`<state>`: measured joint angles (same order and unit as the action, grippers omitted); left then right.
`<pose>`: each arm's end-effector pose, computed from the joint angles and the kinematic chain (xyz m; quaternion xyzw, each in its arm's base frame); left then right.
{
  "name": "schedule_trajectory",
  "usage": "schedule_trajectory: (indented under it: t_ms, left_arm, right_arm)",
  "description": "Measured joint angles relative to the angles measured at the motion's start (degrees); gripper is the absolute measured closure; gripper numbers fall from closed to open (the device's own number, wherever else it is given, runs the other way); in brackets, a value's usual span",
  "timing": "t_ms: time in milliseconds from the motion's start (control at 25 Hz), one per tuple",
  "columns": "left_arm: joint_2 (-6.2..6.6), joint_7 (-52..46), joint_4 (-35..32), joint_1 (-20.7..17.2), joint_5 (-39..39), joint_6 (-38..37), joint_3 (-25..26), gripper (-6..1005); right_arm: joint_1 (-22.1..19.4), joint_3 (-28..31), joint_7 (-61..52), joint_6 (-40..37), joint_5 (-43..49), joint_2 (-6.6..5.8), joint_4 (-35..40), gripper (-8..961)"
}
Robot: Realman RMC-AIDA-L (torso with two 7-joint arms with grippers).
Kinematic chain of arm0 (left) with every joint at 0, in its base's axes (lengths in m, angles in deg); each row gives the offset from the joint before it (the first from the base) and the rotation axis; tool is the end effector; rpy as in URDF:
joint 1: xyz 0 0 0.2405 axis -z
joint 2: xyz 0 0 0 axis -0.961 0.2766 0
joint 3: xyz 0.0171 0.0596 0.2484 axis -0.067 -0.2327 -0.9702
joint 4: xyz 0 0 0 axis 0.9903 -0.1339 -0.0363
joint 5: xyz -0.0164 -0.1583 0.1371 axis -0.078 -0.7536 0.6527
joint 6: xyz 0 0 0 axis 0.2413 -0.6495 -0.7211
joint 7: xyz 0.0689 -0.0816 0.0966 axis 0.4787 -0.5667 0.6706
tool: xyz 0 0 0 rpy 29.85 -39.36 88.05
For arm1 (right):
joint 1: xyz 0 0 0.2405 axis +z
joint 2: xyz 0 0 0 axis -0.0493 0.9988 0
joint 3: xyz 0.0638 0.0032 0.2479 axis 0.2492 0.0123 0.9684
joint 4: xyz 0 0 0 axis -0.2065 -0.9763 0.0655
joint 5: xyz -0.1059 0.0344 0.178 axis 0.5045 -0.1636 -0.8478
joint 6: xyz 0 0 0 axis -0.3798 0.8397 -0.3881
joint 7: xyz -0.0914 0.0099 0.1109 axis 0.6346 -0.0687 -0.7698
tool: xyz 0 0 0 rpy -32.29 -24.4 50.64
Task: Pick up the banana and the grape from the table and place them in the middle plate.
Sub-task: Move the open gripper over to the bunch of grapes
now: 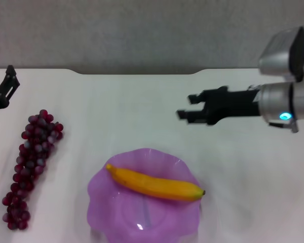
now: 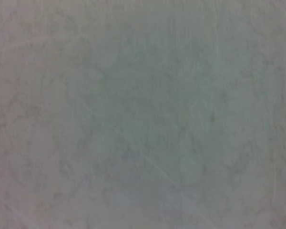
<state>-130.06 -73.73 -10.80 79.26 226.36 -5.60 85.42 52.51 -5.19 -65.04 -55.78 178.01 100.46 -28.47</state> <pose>-0.3011 0.3352 0.0402 -0.6563 -0.2452 -0.3015 0.6468 0.2049 0.4331 -0.0269 -0.9535 0.1901 0.1347 0.1911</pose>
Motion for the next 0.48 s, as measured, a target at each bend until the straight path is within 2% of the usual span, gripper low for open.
schedule_trajectory:
  t_ms: [120, 280, 480]
  left_arm:
    - [0.01, 0.0, 0.0, 0.1, 0.0, 0.1, 0.2, 107]
    - [0.03, 0.0, -0.5, 0.2, 0.0, 0.1, 0.3, 108]
    - [0.03, 0.0, -1.5, 0.7, 0.0, 0.1, 0.6, 109]
  right_arm:
    - [-1.6, 0.2, -1.6, 1.9, -2.0, 0.02, 3.0, 232]
    - [-5.4, 0.3, -2.0, 5.4, -8.5, 0.12, 7.1, 418]
    - [-12.4, 0.1, 3.6, 4.7, -23.0, 0.31, 11.9, 642]
